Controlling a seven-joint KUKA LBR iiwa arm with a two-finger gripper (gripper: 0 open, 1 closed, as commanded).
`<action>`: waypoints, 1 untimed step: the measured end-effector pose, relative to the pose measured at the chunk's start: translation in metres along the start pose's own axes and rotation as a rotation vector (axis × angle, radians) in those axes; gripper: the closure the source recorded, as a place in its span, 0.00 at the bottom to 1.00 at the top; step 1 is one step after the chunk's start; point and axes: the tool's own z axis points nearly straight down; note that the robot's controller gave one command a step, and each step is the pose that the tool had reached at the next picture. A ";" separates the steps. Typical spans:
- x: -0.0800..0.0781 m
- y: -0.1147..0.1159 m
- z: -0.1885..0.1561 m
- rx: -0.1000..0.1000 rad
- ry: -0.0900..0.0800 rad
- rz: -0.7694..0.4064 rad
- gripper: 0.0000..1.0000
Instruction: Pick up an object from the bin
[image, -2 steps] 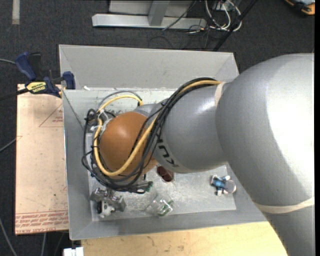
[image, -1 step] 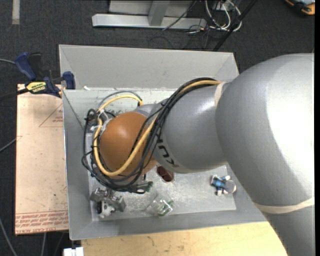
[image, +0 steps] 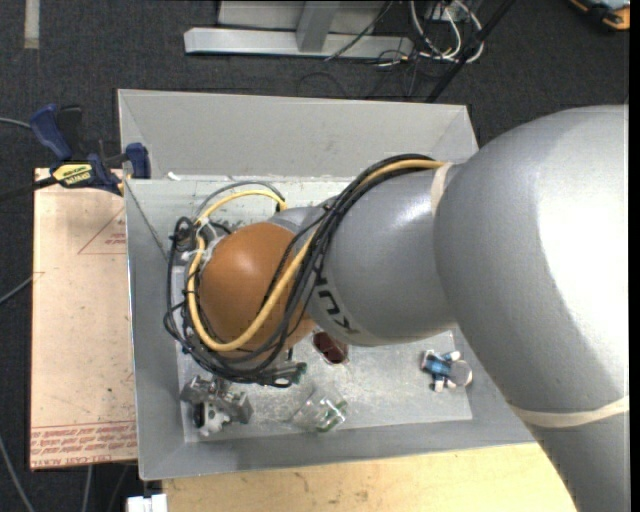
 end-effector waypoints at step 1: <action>0.001 0.001 -0.010 -0.003 0.004 0.000 1.00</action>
Offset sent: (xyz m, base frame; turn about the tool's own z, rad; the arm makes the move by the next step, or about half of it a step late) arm -0.0001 0.0000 0.1009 0.0000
